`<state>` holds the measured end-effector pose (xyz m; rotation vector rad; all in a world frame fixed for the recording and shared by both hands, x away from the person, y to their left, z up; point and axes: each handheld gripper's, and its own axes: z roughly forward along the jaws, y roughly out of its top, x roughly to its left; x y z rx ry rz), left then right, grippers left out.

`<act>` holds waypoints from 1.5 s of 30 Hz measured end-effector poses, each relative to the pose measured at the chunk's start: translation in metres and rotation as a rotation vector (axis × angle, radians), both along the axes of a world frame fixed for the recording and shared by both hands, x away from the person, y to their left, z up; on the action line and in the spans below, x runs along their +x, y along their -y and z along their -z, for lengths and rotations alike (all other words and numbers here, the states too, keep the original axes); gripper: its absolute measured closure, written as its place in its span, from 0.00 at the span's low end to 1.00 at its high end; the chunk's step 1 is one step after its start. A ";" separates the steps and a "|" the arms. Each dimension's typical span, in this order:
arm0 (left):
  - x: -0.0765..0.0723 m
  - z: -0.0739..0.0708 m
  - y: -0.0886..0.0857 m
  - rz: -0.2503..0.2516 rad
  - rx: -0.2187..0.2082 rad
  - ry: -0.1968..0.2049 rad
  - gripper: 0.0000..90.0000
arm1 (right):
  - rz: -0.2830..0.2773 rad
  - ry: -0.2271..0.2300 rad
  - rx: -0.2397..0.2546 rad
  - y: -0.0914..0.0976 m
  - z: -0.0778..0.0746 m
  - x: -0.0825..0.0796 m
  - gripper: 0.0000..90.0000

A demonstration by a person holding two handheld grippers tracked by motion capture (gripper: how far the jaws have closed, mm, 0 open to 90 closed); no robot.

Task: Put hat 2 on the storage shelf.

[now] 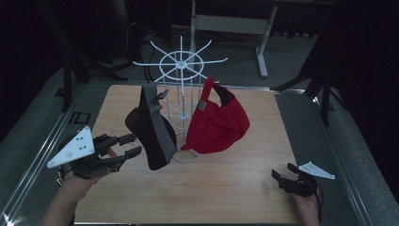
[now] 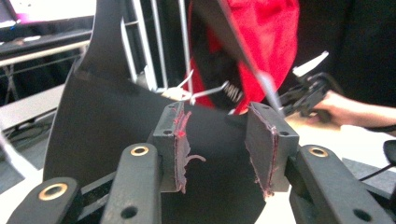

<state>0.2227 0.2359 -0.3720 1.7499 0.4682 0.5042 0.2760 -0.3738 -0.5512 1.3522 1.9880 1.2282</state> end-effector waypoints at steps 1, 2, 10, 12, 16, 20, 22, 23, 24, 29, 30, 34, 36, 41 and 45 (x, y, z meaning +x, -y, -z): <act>0.000 0.004 -0.001 -0.010 0.002 -0.004 0.65 | 0.000 0.000 0.001 0.000 0.000 0.000 0.19; 0.000 0.008 -0.001 -0.023 0.011 -0.003 0.65 | 0.000 0.000 0.001 0.000 0.000 0.000 0.19; 0.006 0.053 -0.008 -0.049 0.011 -0.038 0.65 | -0.001 0.001 -0.001 0.000 0.000 0.000 0.19; 0.008 0.064 -0.011 -0.059 0.007 -0.062 0.65 | 0.000 0.001 -0.001 0.000 0.000 0.000 0.19; 0.010 0.085 -0.016 -0.075 -0.013 -0.095 0.65 | 0.000 -0.001 -0.001 0.000 0.000 0.000 0.19; 0.011 0.105 -0.020 -0.084 -0.024 -0.134 0.65 | 0.000 -0.001 -0.003 0.000 0.000 0.000 0.19; 0.011 0.114 -0.022 -0.103 -0.024 -0.138 0.65 | -0.001 -0.001 -0.003 0.000 0.000 0.000 0.19; 0.011 0.119 -0.024 -0.112 -0.020 -0.146 0.65 | 0.000 -0.001 -0.002 0.000 0.000 0.000 0.19; 0.011 0.123 -0.025 -0.117 -0.024 -0.153 0.65 | 0.000 -0.001 -0.001 0.000 0.000 0.000 0.19; 0.010 0.142 -0.029 -0.129 -0.042 -0.213 0.65 | 0.002 0.000 -0.003 0.000 0.000 0.001 0.19; 0.010 0.145 -0.029 -0.131 -0.038 -0.219 0.65 | 0.003 0.001 -0.002 0.000 0.001 0.000 0.19; 0.009 0.157 -0.030 -0.145 -0.022 -0.241 0.65 | 0.000 0.005 0.002 0.001 0.000 0.000 0.19; 0.009 0.162 -0.030 -0.153 -0.016 -0.248 0.65 | -0.002 0.006 0.001 0.001 0.001 0.000 0.19; 0.008 0.166 -0.031 -0.160 -0.017 -0.249 0.65 | 0.000 0.008 0.000 0.001 0.001 0.000 0.19; 0.007 0.168 -0.031 -0.160 -0.013 -0.249 0.65 | -0.001 0.003 -0.004 0.000 0.002 0.000 0.19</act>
